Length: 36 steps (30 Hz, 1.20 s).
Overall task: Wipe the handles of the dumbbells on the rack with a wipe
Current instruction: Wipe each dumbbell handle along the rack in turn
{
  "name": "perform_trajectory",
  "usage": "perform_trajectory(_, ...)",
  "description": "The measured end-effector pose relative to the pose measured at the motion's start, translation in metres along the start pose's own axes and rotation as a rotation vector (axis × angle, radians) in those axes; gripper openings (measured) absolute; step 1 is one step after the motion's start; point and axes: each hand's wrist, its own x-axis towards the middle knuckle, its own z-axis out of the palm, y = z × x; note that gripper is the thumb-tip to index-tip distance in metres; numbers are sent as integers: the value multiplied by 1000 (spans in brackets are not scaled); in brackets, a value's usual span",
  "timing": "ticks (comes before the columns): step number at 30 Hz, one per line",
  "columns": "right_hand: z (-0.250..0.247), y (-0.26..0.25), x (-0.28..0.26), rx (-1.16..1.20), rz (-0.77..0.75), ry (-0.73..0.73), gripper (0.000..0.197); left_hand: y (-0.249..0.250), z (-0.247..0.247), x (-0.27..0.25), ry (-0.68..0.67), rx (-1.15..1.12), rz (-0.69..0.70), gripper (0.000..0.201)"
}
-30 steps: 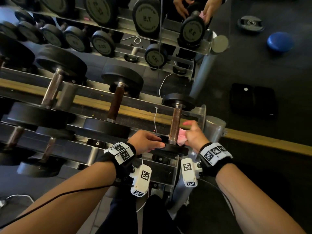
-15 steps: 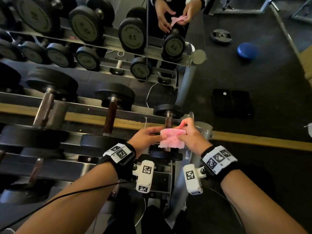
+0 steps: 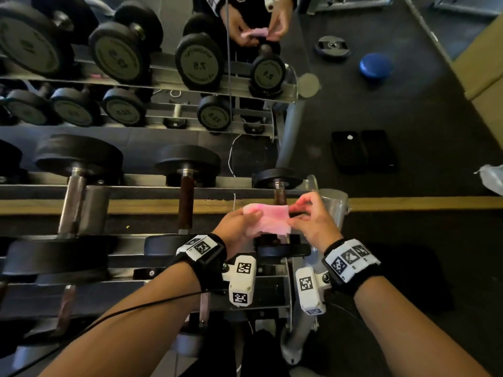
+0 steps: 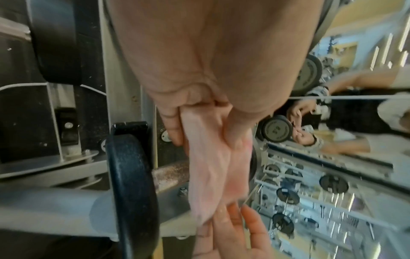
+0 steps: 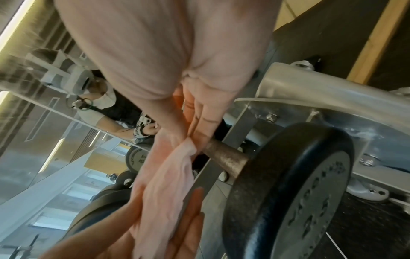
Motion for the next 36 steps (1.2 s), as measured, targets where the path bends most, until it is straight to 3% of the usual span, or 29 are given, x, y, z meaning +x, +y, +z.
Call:
perform_trajectory(3,1,11,0,87,17,29,40,1,-2,4,134,92,30,11)
perform_trajectory(8,-1,39,-14,16,0,48,37,-2,-3,27,231,233,47,25)
perform_trajectory(12,0,58,-25,29,-7,46,33,-4,17,45,212,306,88,42)
perform_trajectory(19,0,67,-34,137,28,71,22,-8,32,56,170,509,230,34)
perform_trajectory(24,-1,74,-41,167,26,119,15,-20,30,39,100,533,157,30)
perform_trajectory(28,-1,74,-41,168,14,105,15,-21,27,22,52,335,-12,25)
perform_trajectory(30,-3,75,-41,162,9,78,15,-16,24,24,101,152,-75,21)
perform_trajectory(33,-4,78,-41,152,9,75,14,-10,24,35,223,-18,-32,28)
perform_trajectory(36,-2,81,-42,140,9,90,14,-9,31,44,205,-31,11,42)
